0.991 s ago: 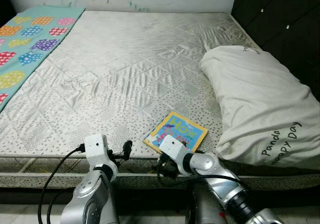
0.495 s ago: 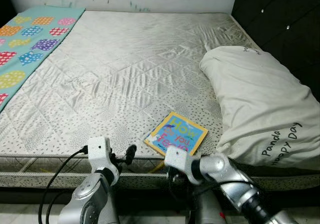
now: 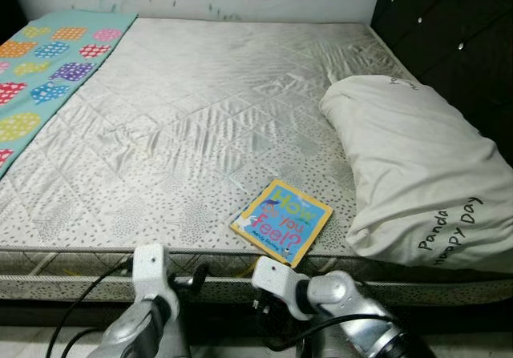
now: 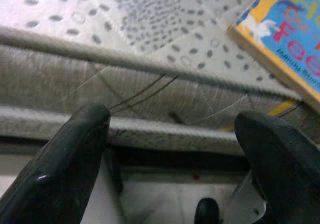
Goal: Clean up the room
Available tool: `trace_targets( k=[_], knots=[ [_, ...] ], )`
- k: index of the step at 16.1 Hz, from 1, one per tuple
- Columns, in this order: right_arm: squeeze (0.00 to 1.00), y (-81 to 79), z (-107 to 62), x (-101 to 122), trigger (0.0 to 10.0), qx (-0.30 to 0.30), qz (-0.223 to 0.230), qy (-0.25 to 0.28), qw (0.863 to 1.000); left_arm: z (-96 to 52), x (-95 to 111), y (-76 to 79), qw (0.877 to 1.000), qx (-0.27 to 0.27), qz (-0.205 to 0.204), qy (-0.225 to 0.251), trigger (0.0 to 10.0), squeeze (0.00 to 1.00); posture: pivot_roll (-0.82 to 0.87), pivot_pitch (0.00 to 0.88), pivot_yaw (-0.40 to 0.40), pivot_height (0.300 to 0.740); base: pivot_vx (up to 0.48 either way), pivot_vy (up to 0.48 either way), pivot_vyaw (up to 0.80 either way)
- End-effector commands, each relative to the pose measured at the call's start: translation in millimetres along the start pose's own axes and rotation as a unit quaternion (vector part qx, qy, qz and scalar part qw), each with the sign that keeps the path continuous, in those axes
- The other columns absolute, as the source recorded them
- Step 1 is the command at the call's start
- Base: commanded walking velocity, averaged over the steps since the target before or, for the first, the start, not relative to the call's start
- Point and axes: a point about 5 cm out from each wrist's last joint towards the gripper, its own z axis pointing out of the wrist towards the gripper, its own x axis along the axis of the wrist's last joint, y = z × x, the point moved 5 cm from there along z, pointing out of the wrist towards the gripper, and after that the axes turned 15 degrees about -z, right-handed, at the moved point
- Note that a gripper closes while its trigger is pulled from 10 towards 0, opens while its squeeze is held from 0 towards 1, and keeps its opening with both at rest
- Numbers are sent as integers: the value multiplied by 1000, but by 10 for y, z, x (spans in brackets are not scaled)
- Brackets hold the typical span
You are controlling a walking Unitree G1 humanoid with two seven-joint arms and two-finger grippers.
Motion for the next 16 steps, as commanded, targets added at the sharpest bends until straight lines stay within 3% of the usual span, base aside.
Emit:
trace_targets(
  k=[1,4,8,12,14,16],
  knots=[
    [0,64,-8,1,10000,-24,5,-1,1000,-35,48,-39,1000,11,5,6,10000,0,13,0,-43,558,0,0,0],
    [0,72,50,56,10000,-45,13,2,999,-77,26,-90,1000,21,4,0,10000,0,27,0,-44,558,0,0,0],
    [0,80,117,34,10000,-55,-10,-15,998,-119,26,-103,1000,25,7,-6,10000,0,36,16,-48,558,0,0,0],
    [0,124,173,41,10000,-42,-70,-32,996,-124,36,-95,1000,29,4,-4,10000,0,35,30,-63,558,0,0,0],
    [0,233,228,29,10000,-54,-113,-52,991,-131,18,-57,1000,25,1,-6,10000,0,35,33,-68,558,0,0,0],
    [0,284,249,22,10000,-64,-112,-57,990,-134,13,-36,1000,21,1,-8,10000,0,36,33,-69,558,0,0,0]
  ],
)
